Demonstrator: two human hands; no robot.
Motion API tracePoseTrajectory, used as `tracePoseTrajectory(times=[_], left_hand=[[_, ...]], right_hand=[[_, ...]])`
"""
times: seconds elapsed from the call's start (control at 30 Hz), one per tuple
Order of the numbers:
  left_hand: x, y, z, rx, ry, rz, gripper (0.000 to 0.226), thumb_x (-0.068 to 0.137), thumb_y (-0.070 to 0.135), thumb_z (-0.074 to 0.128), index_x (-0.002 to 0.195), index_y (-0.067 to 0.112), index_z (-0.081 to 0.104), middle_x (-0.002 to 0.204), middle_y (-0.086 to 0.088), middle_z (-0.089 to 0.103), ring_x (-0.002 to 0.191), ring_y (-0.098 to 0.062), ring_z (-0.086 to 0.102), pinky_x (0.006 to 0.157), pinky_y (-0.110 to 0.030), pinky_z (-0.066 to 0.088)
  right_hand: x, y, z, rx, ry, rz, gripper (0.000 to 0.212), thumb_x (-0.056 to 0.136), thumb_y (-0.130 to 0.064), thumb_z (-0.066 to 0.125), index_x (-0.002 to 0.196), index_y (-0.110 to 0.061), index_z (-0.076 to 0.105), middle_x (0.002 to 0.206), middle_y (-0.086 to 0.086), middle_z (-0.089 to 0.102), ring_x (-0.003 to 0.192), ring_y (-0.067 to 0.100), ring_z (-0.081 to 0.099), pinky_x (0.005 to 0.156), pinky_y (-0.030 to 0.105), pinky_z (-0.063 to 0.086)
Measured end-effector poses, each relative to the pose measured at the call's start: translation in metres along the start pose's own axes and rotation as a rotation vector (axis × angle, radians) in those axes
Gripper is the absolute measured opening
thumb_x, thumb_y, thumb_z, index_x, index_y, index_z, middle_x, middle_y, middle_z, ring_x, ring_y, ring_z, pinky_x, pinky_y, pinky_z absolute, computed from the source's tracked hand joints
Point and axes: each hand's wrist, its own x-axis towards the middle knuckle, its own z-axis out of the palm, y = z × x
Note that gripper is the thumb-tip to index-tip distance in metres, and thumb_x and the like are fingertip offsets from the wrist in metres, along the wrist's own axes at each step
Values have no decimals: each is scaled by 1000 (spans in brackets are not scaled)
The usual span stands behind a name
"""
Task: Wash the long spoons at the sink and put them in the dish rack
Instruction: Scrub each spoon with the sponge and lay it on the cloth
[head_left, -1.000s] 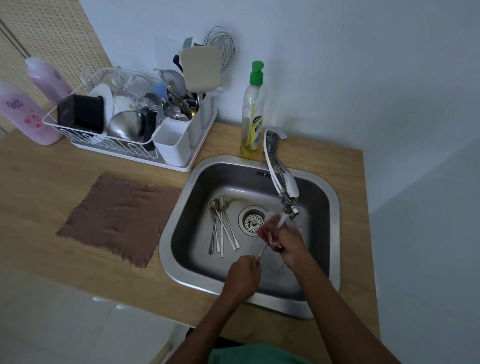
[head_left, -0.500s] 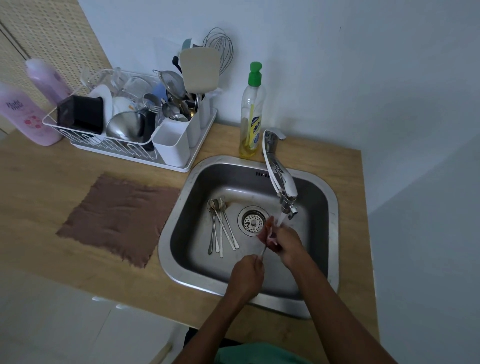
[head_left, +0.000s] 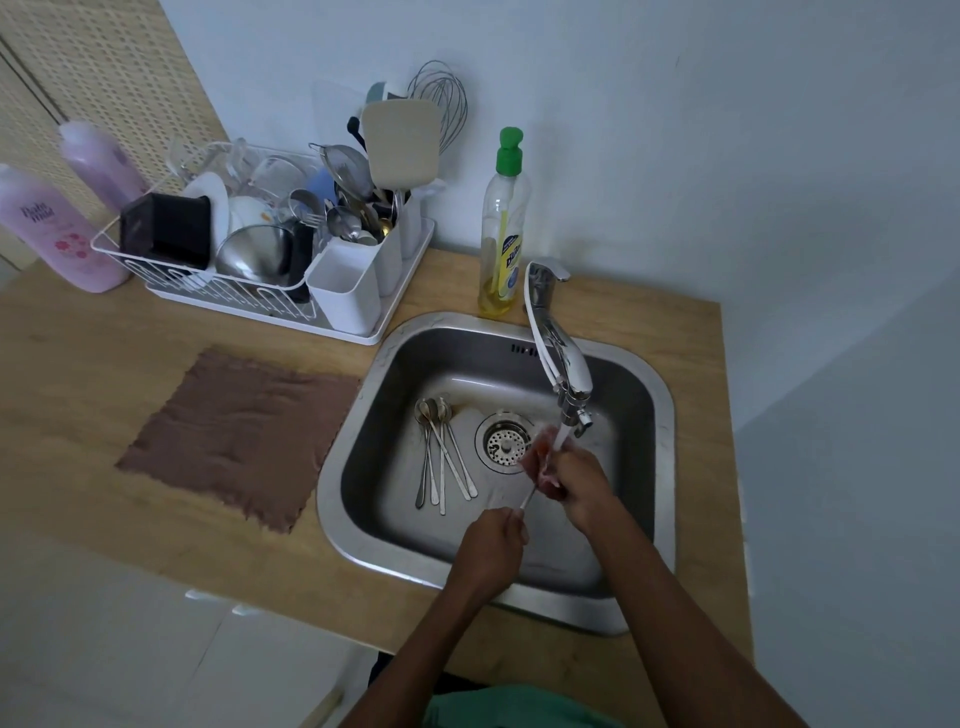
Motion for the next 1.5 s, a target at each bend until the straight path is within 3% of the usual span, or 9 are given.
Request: tracePoseTrajectory(times=[0.07,0.33,0.5,0.63,0.8,1.0,1.17,1.3,1.5], left_hand=[[1,2,0,15,7,10,39,105,28,34,73,20,55,63,9,52,57,0,47,53,-13,33],[-1,3,2,-66,-109,6,36,105,26,31,81,17,56,72,6,52,63,-4,48,58,-19,36],[-2,0,0,-72,-99,-14,36,105,25,31,80,15,54,68,5,49,62,-4,45,59,-22,35],[-2,2,-3,-237,-268,-138,31,104,19,34,87,18,60,65,3,50,55,-9,45,53,-23,36],[4,0,-14,-201,-353,-145,30,92,-1,42,82,20,62,77,-3,56,63,-12,50,54,-21,38],[18,0,-23,-185,-555,-196,26,103,25,43,104,11,64,87,-8,71,63,-13,62,52,-22,48],[75,-1,-49,-172,-50,-67,20,98,31,53,105,19,67,87,3,71,72,-10,64,58,-23,53],[129,38,-34,-201,-97,118,29,96,32,58,77,13,71,68,2,62,62,-6,53,60,-22,41],[158,41,-28,-277,77,70,13,82,18,76,88,7,79,81,1,73,71,-9,65,62,-18,48]], right_hand=[[0,4,3,32,-12,17,17,99,-7,54,105,-16,68,78,3,74,66,15,72,59,29,58],[-8,5,5,-65,52,-139,20,102,-23,54,107,-12,70,78,2,77,72,15,75,69,30,60],[-8,6,-2,-64,-89,-35,21,101,-20,56,108,-7,70,90,9,77,81,20,73,88,44,60],[-11,-1,1,-37,31,-107,22,102,-28,54,104,-12,70,88,7,75,71,15,71,64,30,59],[-12,1,7,-101,-23,-110,27,102,-36,53,103,-14,69,95,8,76,81,18,73,80,39,59],[-15,0,7,-301,58,-180,23,104,-32,50,105,-16,67,83,4,70,71,15,66,69,33,60],[-15,0,-1,-567,77,-255,29,104,-38,46,95,-19,65,72,1,59,63,13,52,59,26,45],[-10,2,-5,-740,85,-299,27,105,-27,46,87,-17,64,67,-1,58,58,11,53,59,37,54],[-34,-4,-24,-790,-3,-300,23,106,-27,44,98,-17,63,78,-1,63,58,5,55,52,20,46]])
